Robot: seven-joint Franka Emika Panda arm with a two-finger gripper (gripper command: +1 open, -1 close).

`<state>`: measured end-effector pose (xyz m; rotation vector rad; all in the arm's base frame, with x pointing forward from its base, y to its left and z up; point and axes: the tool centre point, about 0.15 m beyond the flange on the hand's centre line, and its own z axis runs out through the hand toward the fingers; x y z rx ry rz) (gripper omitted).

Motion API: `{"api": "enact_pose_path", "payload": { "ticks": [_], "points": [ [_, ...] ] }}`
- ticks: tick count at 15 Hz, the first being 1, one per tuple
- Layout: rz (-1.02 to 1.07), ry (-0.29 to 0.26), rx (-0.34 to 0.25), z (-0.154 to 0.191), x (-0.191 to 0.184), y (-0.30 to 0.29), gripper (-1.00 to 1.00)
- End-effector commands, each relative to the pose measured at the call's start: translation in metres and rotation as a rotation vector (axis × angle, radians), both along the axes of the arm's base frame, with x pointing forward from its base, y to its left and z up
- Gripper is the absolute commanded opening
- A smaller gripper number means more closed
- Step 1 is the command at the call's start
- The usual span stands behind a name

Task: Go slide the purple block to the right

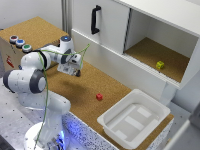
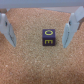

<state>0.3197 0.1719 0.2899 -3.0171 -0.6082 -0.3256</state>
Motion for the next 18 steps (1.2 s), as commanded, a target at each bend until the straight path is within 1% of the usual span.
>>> {"api": "enact_pose_path", "payload": {
  "ticks": [1, 2, 6, 7, 8, 11, 14, 15, 18],
  "points": [
    [0.048, 0.096, -0.074, -0.021, 0.030, 0.068, 1.00],
    [0.057, 0.109, -0.093, -0.026, 0.035, 0.081, 1.00],
    [0.032, 0.124, -0.095, -0.037, 0.044, 0.099, 1.00],
    [0.021, 0.128, -0.092, -0.041, 0.047, 0.098, -1.00],
    [0.019, 0.139, -0.077, -0.046, 0.050, 0.096, -1.00],
    [0.012, 0.150, -0.066, -0.048, 0.059, 0.090, -1.00],
    [-0.003, 0.156, -0.040, -0.054, 0.062, 0.080, -1.00],
    [-0.003, 0.154, -0.024, -0.056, 0.063, 0.077, -1.00],
    [-0.003, 0.158, -0.011, -0.067, 0.066, 0.073, -1.00]
  ]
}}
